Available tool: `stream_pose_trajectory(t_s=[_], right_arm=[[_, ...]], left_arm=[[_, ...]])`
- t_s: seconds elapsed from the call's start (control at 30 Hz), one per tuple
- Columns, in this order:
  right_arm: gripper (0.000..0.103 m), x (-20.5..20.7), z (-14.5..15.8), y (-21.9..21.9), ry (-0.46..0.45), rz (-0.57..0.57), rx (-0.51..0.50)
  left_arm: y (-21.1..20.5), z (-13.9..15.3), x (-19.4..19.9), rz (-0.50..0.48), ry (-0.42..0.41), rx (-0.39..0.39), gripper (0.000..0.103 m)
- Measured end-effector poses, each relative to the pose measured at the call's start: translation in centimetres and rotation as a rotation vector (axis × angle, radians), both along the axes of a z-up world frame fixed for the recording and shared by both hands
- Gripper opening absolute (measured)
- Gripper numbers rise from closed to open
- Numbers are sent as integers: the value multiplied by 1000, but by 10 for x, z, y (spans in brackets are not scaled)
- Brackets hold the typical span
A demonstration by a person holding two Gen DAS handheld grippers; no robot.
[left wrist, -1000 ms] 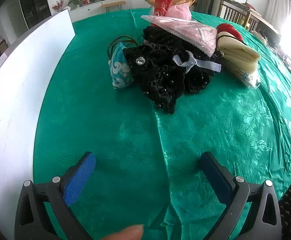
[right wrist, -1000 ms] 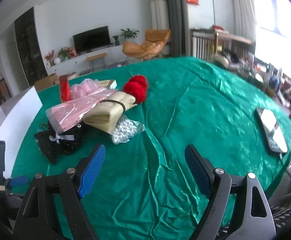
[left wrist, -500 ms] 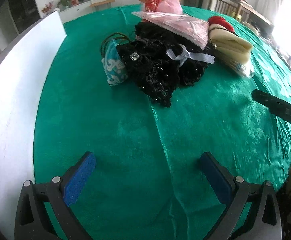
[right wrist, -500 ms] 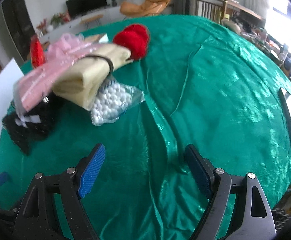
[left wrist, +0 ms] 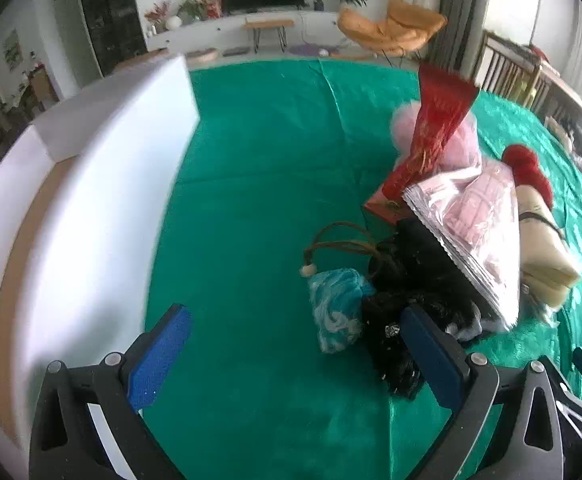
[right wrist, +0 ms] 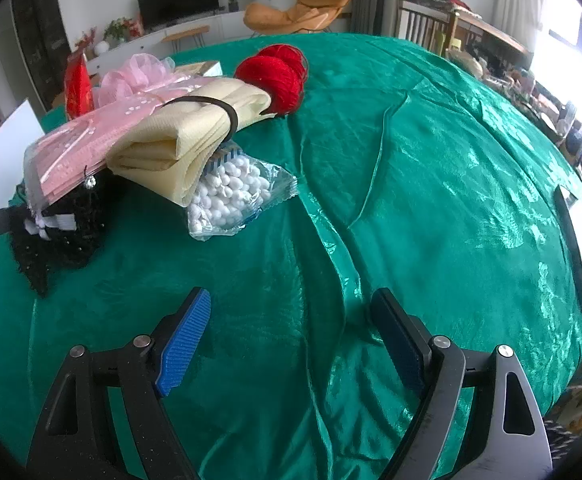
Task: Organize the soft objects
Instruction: 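Reach the left gripper to the blue-and-white pouch and close on it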
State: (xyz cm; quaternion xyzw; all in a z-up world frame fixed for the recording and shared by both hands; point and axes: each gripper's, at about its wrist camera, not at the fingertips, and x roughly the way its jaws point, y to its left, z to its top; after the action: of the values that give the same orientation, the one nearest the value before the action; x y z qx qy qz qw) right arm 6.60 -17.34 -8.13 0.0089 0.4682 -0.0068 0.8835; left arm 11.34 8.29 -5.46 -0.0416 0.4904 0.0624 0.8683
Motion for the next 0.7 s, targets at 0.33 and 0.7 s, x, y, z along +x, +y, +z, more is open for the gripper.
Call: stream_pose_trajectory(t_s=[0.33, 0.7], right_arm=[[85, 0, 4, -9, -13, -19, 84], [84, 0, 5, -11, -18, -27, 95]], left_arm=[[-8, 22, -31, -212, -19, -261, 103], [19, -13, 19, -46, 38, -139, 99]])
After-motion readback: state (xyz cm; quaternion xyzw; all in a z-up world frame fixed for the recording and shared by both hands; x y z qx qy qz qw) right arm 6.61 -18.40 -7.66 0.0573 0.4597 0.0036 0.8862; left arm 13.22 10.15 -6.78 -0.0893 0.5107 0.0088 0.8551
